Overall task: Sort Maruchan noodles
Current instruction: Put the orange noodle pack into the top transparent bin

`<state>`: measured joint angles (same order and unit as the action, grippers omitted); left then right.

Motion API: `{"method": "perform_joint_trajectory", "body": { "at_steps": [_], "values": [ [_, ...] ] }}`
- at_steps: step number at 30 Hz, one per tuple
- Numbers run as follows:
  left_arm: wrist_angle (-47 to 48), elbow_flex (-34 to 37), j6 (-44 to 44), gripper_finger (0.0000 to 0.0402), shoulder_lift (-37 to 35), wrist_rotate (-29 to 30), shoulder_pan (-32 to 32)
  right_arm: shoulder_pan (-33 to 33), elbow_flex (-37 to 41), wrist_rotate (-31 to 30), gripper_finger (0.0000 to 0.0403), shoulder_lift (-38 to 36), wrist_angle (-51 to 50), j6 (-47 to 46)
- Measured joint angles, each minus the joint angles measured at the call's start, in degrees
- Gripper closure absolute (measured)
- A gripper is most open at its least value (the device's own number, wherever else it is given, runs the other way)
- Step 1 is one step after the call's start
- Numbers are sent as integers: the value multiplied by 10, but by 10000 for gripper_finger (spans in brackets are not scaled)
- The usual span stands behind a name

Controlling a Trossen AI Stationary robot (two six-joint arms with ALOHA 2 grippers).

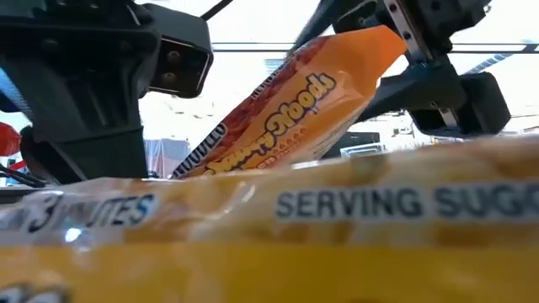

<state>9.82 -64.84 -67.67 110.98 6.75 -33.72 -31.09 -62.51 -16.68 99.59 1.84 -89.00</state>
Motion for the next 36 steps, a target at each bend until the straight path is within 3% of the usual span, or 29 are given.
{"method": "perform_joint_trajectory", "body": {
  "at_steps": [36],
  "values": [
    [-7, 1, -5, 256, 0, 29, 42, 65, 11, 18, 183, 0, -4, 126]
  ]
}}
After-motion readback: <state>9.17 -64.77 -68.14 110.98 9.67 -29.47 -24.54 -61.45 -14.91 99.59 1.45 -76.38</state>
